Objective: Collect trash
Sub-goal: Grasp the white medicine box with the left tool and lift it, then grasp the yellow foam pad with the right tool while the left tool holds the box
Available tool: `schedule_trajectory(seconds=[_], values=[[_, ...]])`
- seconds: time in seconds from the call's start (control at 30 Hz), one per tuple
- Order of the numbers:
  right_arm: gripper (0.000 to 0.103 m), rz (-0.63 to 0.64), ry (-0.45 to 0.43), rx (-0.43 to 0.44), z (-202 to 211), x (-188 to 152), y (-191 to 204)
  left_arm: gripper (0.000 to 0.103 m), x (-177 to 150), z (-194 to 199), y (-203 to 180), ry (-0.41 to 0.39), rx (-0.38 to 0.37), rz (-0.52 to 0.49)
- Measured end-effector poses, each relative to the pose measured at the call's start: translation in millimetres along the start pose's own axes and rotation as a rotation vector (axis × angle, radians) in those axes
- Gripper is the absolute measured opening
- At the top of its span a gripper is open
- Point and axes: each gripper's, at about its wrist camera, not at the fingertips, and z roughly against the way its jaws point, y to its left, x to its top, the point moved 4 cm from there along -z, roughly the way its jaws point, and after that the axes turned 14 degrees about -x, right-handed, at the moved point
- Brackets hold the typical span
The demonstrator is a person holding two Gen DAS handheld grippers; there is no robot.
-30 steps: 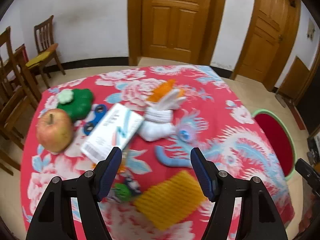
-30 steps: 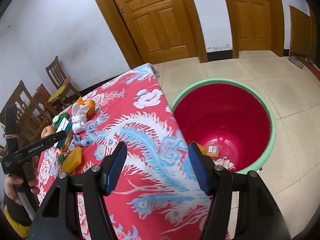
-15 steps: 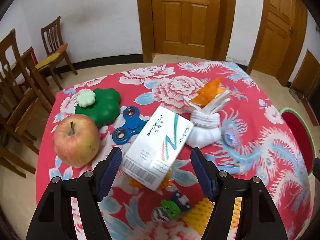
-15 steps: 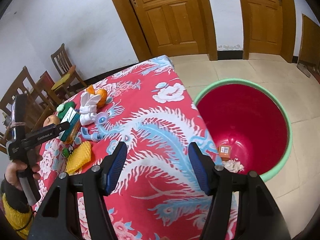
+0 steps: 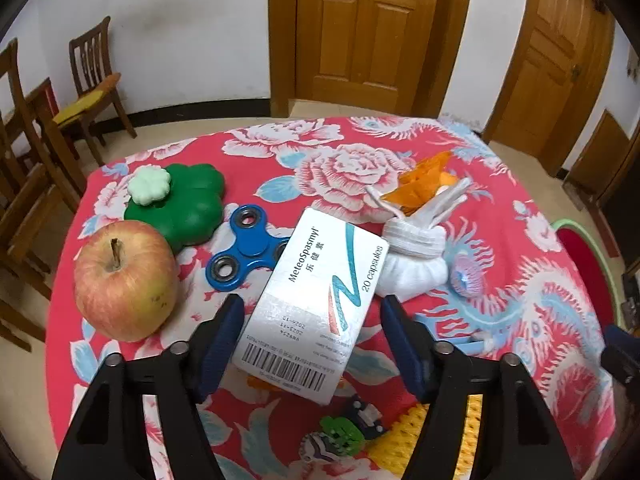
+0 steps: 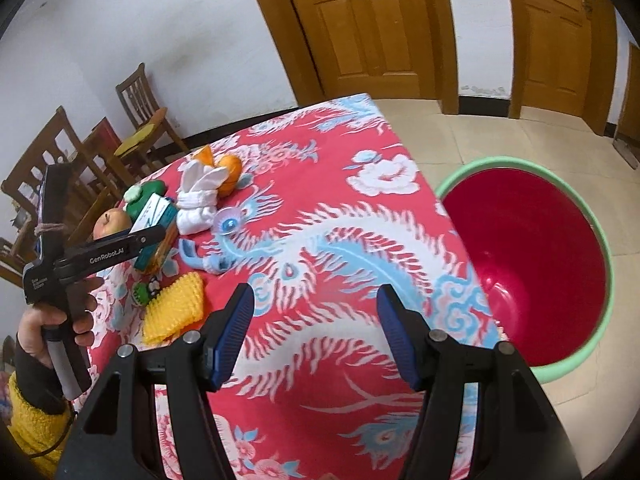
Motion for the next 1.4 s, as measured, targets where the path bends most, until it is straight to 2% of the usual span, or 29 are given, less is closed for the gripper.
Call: schedule_trajectory(seconds=[0.2, 0.57, 0.83, 1.03, 1.13, 1.33, 1.4], values=[[0.064, 0.050, 0.001, 0.023, -3.2, 0.2, 19.0, 0.060, -1.7, 17.2, -5.7, -0.056, -0.036, 0.000], [0.064, 0.123, 0.036, 0.092, -12.2, -3.8, 59.4, 0.060, -22.6, 61.5, 0.1, -0.148, -0.085, 0.109], [0.064, 0.184, 0.073, 0.132, -22.9, -14.0, 93.0, 0.060, -43.1, 85.5, 9.6, -0.181, -0.035, 0.137], [0.064, 0.198, 0.093, 0.140, -32.8, -19.0, 111.4, 0.060, -53.7, 87.4, 14.3, -0.176, -0.038, 0.162], [0.054, 0.173, 0.115, 0.159, -37.8, -21.3, 115.2, 0.060, -58.4, 87.6, 16.3, -0.175, -0.045, 0.174], [0.019, 0.154, 0.149, 0.211, -42.5, -29.1, 119.2, 0.060, -65.1, 86.7, 15.7, -0.171, -0.056, 0.182], [0.015, 0.162, 0.134, 0.217, -38.6, -31.2, 120.3, 0.060, -66.6, 86.8, 14.1, -0.171, -0.061, 0.182]])
